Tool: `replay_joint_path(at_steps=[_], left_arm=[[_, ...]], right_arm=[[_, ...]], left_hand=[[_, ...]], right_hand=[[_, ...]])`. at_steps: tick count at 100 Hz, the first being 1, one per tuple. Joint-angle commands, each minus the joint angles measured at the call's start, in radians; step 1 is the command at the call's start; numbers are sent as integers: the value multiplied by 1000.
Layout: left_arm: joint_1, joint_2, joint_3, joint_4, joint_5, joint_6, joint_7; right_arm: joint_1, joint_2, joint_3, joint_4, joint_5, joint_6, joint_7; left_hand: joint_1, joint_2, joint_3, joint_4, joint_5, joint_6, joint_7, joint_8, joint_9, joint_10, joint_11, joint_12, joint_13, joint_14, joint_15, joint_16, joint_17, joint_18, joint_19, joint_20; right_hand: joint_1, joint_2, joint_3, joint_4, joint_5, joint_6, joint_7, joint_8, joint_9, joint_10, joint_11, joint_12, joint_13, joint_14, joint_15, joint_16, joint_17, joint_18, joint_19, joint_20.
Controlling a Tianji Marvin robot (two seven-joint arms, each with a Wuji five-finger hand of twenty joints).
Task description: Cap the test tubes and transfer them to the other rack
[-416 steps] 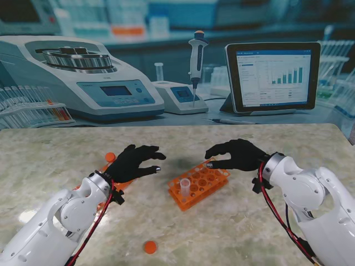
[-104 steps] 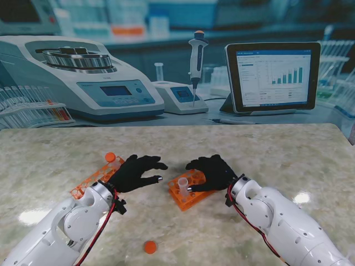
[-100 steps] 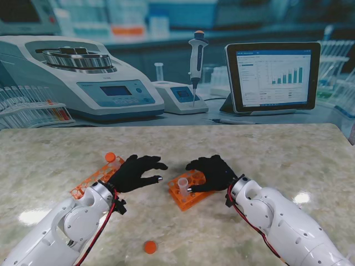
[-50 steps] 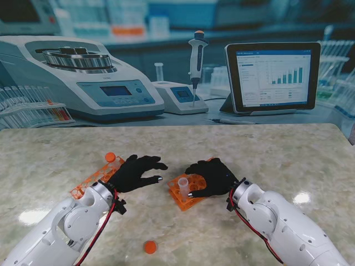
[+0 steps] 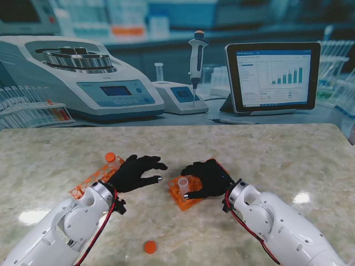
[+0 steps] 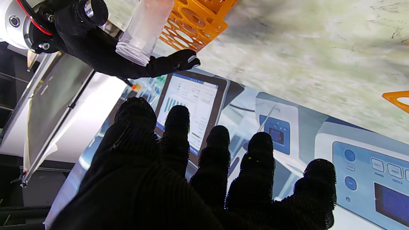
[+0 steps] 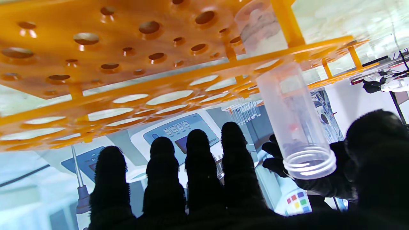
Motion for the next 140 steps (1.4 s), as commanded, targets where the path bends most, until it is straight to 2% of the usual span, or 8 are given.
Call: replay_joint_path(at_steps=[1,52,91,106,108,116,121,140], left_arm=[[-1,2,2,1,0,1,-6],[-5,2,7,4,2,7,-8],[-8,3,9,6,6,11,-11],[-8,3,9,7,6,11,-11],[-8,3,9,7,6,11,-11],[-8,3,9,7,6,12,-11],[-8,3,9,7,6,12,-11],[-9,3,9,8,7,12,-11]], right_arm=[[-11,-4,-7,-8,-1,-1,3],[11,-10,-60,29,9,-14,-24],[6,-17,-80,38,7,-23,-61],[7,-20,-88,43,18,-21,-65],[7,-21,-89,43,20,-20,-65],[7,-22,-90,44,26,-16,-64],[6,-22,-90,45,30,-14,-61],[2,-24,-86,46,38,-7,-60]], left_hand=[[-12,42,-22,-4,12,-2,-21,0,11,0,-12,9,-3,-6,4,5,-14,-12,1,15],[-11,44,-21,-4,13,-3,-20,1,9,-1,-13,9,-4,-5,3,5,-15,-13,-1,16],[-9,44,-22,-4,15,-3,-18,3,10,-1,-12,9,-5,-5,3,5,-17,-13,-3,16],[-9,46,-21,-4,15,-4,-18,3,8,1,-13,9,-6,-6,3,5,-18,-14,-4,17],[-9,45,-21,-4,16,-4,-17,3,10,-1,-13,9,-5,-5,3,5,-18,-15,-4,17],[-8,45,-21,-4,16,-4,-17,3,12,1,-12,9,-5,-6,3,5,-17,-15,-4,17],[-8,45,-21,-4,17,-4,-17,3,11,-1,-12,9,-5,-6,3,5,-17,-14,-4,17],[-8,46,-22,-4,17,-6,-16,4,10,-1,-13,9,-6,-5,3,5,-17,-14,-5,17]], right_hand=[[-36,-24,18,-29,16,9,10,-8,11,10,2,-1,4,-17,-17,-12,-13,14,11,-22],[28,-21,10,-22,52,-37,36,0,31,-6,5,1,20,-23,-16,-11,-10,14,12,-24],[198,53,-132,-4,105,-194,129,-3,60,-29,5,1,37,-37,-17,-12,-9,12,7,-30],[299,142,-242,11,143,-259,192,-19,77,-40,6,2,44,-48,-19,-12,-11,5,3,-33],[384,191,-394,33,146,-266,214,-39,79,-43,5,2,44,-49,-20,-13,-10,5,1,-35],[431,249,-439,41,173,-288,234,-41,86,-47,6,2,48,-54,-19,-13,-10,2,0,-36],[554,318,-613,44,176,-309,275,-93,92,-51,5,2,51,-55,-21,-13,-11,0,-1,-36],[614,386,-625,38,173,-331,368,-169,104,-55,7,2,55,-61,-21,-14,-13,-2,-4,-37]])
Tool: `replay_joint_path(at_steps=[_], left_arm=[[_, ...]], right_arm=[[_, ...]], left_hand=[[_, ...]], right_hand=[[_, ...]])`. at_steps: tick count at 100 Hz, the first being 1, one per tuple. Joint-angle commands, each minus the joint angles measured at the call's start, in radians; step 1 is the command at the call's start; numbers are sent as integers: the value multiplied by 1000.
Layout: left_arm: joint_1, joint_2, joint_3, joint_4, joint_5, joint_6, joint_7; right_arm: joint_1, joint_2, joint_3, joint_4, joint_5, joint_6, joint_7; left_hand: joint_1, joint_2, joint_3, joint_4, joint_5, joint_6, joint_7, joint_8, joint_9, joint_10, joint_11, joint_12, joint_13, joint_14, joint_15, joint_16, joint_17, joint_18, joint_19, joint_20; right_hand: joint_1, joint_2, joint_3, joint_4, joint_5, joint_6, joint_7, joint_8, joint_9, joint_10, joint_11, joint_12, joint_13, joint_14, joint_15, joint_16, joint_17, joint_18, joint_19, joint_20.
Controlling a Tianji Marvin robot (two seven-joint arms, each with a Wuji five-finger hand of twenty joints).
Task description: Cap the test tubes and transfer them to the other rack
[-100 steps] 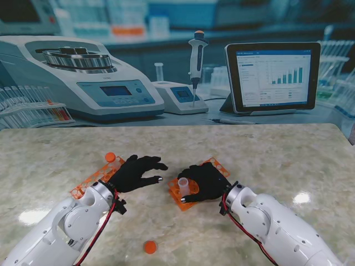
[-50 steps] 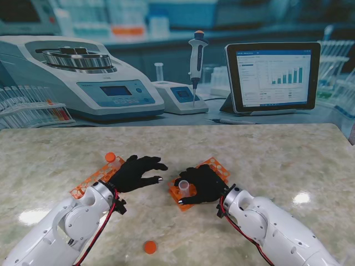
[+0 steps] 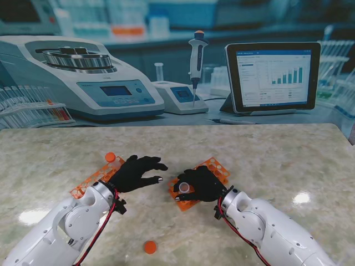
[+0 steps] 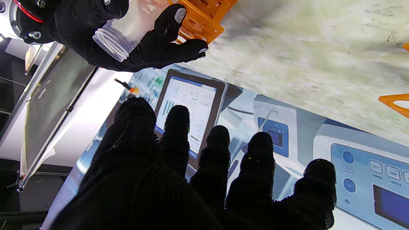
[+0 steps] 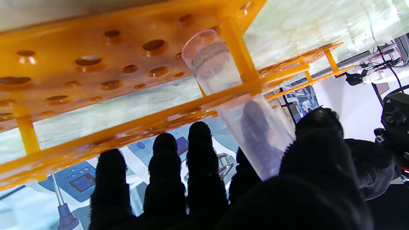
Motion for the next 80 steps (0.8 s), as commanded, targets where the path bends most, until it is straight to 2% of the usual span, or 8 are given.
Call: replay_joint_path(at_steps=[1,32,51,80], left_arm=[[0,1,1,0,1,3,-4],[1,1,0,0,2,4,-4],[2,1,-2,0,2,3,-4],[3,1,-3,-1,1,2,-3]], right_arm=[[-12,-4,-1,3,1,7,4],[-23,-4,20,-13,-6,8,-4],[-30,-5,37,-32,-4,7,-4],[-47,-2,70,-83,-8,2,9]], left_hand=[[-8,46,-18,-4,17,-7,-16,4,11,0,-12,9,-6,-5,3,5,-17,-14,-5,17],[-8,47,-18,-4,17,-6,-16,4,11,0,-12,9,-4,-6,3,5,-17,-14,-7,18],[-8,47,-18,-4,19,-8,-15,5,11,0,-12,9,-2,-5,4,5,-16,-14,-7,18],[-7,47,-18,-3,20,-7,-14,5,12,-1,-12,9,-2,-4,4,5,-16,-15,-7,18]], right_hand=[[65,106,18,9,33,-67,27,-19,14,-28,-5,2,13,-27,-21,-14,-4,0,7,-23],[69,141,8,5,36,-60,43,-38,29,-50,-4,3,22,-29,-20,-14,0,-7,5,-24],[66,143,6,6,39,-60,42,-42,41,-53,1,5,34,-31,-15,-11,9,-5,7,-23],[62,149,6,7,49,-54,35,-41,88,-80,23,14,71,-37,-1,-5,34,-3,23,-15]])
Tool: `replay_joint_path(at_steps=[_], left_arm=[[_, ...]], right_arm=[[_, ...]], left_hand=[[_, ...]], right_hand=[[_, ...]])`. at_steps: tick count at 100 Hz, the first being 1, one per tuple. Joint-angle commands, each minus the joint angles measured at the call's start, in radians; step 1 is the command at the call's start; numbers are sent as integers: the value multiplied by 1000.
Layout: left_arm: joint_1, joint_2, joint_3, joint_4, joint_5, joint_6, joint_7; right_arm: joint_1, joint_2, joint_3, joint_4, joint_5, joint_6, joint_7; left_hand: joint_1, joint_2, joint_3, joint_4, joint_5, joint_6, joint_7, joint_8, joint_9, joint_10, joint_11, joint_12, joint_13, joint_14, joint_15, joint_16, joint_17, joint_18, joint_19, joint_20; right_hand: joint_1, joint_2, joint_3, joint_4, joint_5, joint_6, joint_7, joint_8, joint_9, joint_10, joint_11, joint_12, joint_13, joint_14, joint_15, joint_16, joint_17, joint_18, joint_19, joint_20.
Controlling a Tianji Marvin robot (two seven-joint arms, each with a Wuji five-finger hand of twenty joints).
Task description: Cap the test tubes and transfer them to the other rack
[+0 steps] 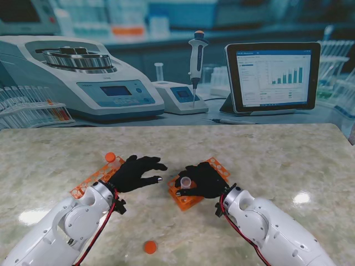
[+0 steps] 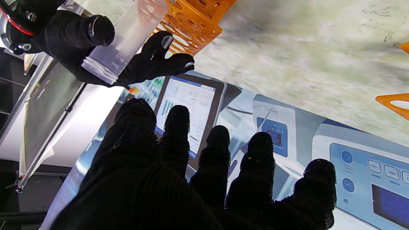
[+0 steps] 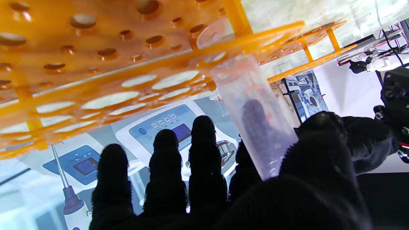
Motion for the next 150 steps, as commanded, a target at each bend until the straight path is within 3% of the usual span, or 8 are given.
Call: replay_joint_path(at_steps=[1,56,75,126,129,132,134,150], left_arm=[[3,1,-1,-2,0,2,-3],[4,1,-3,-3,-2,0,-2],[4,0,-3,-3,-3,-1,-1],[3,0,0,-2,-5,-1,-2],[3,0,0,-2,-5,-1,-2],[3,0,0,-2,-5,-1,-2],[2,0,0,-2,-5,-1,-2],[3,1,-2,-2,-6,-1,-4]], right_arm=[[-7,0,6,-24,-4,-1,4],[-35,4,55,-115,-9,-10,33],[-50,1,76,-146,6,-7,36],[-98,-17,130,-200,113,11,36],[-100,-18,132,-202,118,12,36],[-102,-18,134,-205,125,13,39],[-104,-18,135,-207,132,15,42],[-111,-26,137,-212,193,13,50]], left_hand=[[-8,38,-18,-3,18,-7,-15,5,11,-1,-12,9,-3,-4,4,5,-16,-15,-7,18],[-7,40,-18,-3,19,-5,-15,5,12,0,-12,9,-1,-1,4,6,-15,-15,-7,19],[-7,40,-18,-3,20,-8,-14,6,13,-1,-12,10,0,-3,5,6,-14,-14,-7,19],[-6,43,-18,-3,19,-6,-13,7,13,-2,-11,10,4,-1,6,7,-15,-15,-8,19],[-5,44,-18,-3,21,-6,-13,7,13,0,-11,10,5,-1,6,7,-15,-15,-8,19],[-6,45,-18,-3,20,-6,-13,7,13,-2,-11,10,5,0,6,7,-15,-15,-8,19],[-6,45,-18,-3,20,-5,-13,7,12,0,-12,10,3,0,5,7,-15,-15,-8,19],[-6,47,-18,-4,20,-7,-13,7,14,0,-11,10,7,0,7,8,-15,-15,-8,19]], right_hand=[[59,117,56,7,49,-62,9,-14,25,-37,7,9,27,-26,-2,-4,-3,20,13,-13],[55,121,57,9,66,-55,-6,-4,130,-53,58,33,132,-21,48,22,93,30,101,36],[70,110,60,9,87,-42,0,10,224,-34,116,67,238,95,111,66,121,58,132,60],[267,19,83,37,236,73,128,254,483,67,285,303,551,55,258,207,487,4,252,81],[287,21,97,36,237,82,136,262,495,72,303,324,575,59,279,222,513,2,264,76],[111,-88,480,-56,225,85,166,255,502,75,309,365,589,62,293,244,534,7,300,9],[75,-117,572,-76,221,90,175,253,506,75,315,369,598,64,300,248,553,14,307,9],[83,-157,650,-91,210,109,208,266,537,63,380,431,664,69,372,295,689,31,404,15]])
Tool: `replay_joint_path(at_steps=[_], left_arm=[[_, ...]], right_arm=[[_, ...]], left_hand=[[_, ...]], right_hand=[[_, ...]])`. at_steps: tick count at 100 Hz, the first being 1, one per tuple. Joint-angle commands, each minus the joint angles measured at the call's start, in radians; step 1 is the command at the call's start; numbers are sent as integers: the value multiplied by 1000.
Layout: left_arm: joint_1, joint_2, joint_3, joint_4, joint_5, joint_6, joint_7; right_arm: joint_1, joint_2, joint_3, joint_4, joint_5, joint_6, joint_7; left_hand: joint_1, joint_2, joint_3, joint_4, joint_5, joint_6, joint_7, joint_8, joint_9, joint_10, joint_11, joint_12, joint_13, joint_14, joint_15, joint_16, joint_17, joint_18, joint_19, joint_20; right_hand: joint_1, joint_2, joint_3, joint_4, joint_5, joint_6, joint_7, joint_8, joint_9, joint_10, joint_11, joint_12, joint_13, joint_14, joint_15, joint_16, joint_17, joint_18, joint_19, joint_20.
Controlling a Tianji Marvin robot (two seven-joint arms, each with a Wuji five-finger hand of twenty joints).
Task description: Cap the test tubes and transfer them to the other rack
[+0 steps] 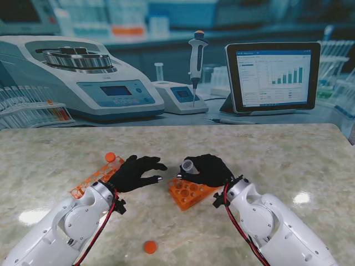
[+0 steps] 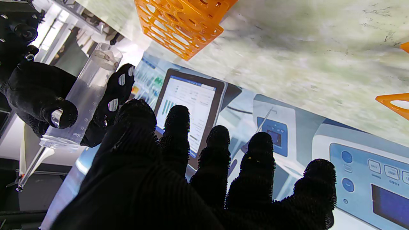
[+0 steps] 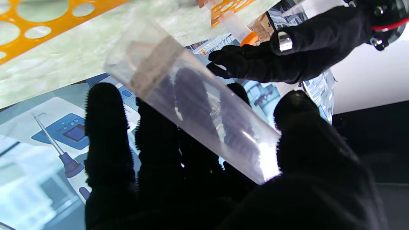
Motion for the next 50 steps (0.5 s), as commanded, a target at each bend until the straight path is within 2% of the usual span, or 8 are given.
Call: replay_joint_path(at_steps=[1,16,26,35,50], left_arm=[[2,1,-1,-2,-2,1,-5],[2,1,0,-4,-3,2,-9],[1,1,1,-3,-4,2,-10],[1,2,1,-4,-5,3,-13],[1,2,1,-5,-5,4,-13]], right_arm=[[-11,-11,-2,-9,17,2,1],[-19,-18,-2,-12,66,11,1],[-22,-22,-2,-14,99,19,7],[-22,-24,-4,-14,127,24,15],[-21,-24,-4,-17,141,30,28]], left_hand=[[-5,41,-18,-3,21,-7,-13,7,14,0,-11,10,7,0,7,8,-15,-15,-8,19],[-5,42,-18,-3,20,-6,-13,7,15,-3,-11,10,10,1,7,9,-16,-16,-9,19],[-5,43,-18,-3,20,-7,-13,7,14,-2,-11,11,12,1,8,9,-17,-15,-10,19],[-5,44,-18,-3,19,-6,-14,7,16,-2,-10,11,14,1,9,10,-17,-16,-10,19],[-5,46,-19,-3,19,-6,-14,7,17,-2,-10,11,17,1,10,12,-17,-16,-11,19]], right_hand=[[97,75,178,-33,36,-87,33,14,62,-31,63,40,48,-2,54,31,43,11,56,-30],[111,72,178,-31,36,-67,41,20,88,-62,150,128,121,-3,149,101,169,-11,173,-36],[115,76,167,-29,36,-66,38,24,102,-81,217,192,128,-15,295,182,258,-33,261,-14],[119,83,152,-26,33,-63,34,29,101,-94,288,253,132,-40,436,242,287,-49,338,48],[128,96,124,-21,29,-68,28,37,88,-112,368,330,139,-104,653,323,335,-84,471,187]])
